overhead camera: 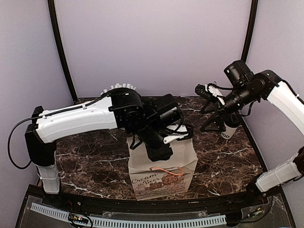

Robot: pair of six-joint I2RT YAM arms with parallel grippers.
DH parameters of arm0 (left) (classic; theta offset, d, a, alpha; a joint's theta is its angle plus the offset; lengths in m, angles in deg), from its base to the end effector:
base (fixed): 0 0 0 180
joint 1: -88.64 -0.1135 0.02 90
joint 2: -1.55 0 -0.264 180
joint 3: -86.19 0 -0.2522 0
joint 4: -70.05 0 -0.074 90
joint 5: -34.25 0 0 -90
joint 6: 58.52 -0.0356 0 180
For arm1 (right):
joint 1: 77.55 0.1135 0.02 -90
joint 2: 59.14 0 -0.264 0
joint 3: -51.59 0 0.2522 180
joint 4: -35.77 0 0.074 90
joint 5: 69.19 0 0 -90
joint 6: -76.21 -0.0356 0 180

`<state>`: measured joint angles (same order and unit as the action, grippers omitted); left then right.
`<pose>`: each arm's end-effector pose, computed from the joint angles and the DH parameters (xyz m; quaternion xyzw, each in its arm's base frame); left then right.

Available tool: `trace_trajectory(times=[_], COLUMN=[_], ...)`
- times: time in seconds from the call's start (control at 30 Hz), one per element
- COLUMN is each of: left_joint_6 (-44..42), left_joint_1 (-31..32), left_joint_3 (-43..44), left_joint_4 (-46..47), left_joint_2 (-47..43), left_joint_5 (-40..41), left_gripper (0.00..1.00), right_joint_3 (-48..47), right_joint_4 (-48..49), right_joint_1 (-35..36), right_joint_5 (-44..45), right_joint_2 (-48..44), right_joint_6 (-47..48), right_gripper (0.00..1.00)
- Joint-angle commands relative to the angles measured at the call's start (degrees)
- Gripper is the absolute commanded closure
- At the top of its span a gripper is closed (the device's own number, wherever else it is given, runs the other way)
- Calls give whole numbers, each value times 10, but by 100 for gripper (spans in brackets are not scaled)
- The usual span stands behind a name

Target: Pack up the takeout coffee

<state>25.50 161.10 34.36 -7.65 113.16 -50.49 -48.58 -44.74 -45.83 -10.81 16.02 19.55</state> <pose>0.1272 -0.3917 0.3350 0.6028 0.7567 -0.0993 0.2326 0.1944 0.1421 0.3893 -0.5622 0.7313 0.2561 0.2890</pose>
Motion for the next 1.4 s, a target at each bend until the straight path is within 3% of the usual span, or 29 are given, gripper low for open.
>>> trace_trajectory(times=[0.0,0.17,0.37,0.5,0.63,0.9,1.07,1.23,1.37], left_joint_6=[-14,-7,36,72,85,89,98,106,110], left_joint_1=[-3,-4,-47,-89,-101,-125,-143,-150,-155], left_joint_3=[19,-20,-168,-252,-289,-257,-237,-238,-264], left_joint_4=[51,121,225,253,253,300,317,327,345], left_joint_2=[-99,-191,-350,-410,-398,-322,-278,-276,-294], left_joint_5=[5,5,-8,-42,-79,-112,-127,-140,-136], left_gripper=[48,47,43,35,34,34,39,52,60], right_joint_3=[-7,-18,-54,-74,-105,-145,-112,-104,-113], right_joint_4=[-16,-25,-81,-89,-121,-106,-31,51,60], right_joint_1=[-14,-22,-19,10,61,227,343,366,396], right_joint_5=[-22,-31,-143,-161,-220,-223,-125,-42,-22], right_joint_2=[-7,-13,-23,-45,-29,16,39,61,76], right_joint_6=[8,3,73,88,111,84,14,-77,-68], right_gripper=[2,1,1,1,1,1,1,1,1])
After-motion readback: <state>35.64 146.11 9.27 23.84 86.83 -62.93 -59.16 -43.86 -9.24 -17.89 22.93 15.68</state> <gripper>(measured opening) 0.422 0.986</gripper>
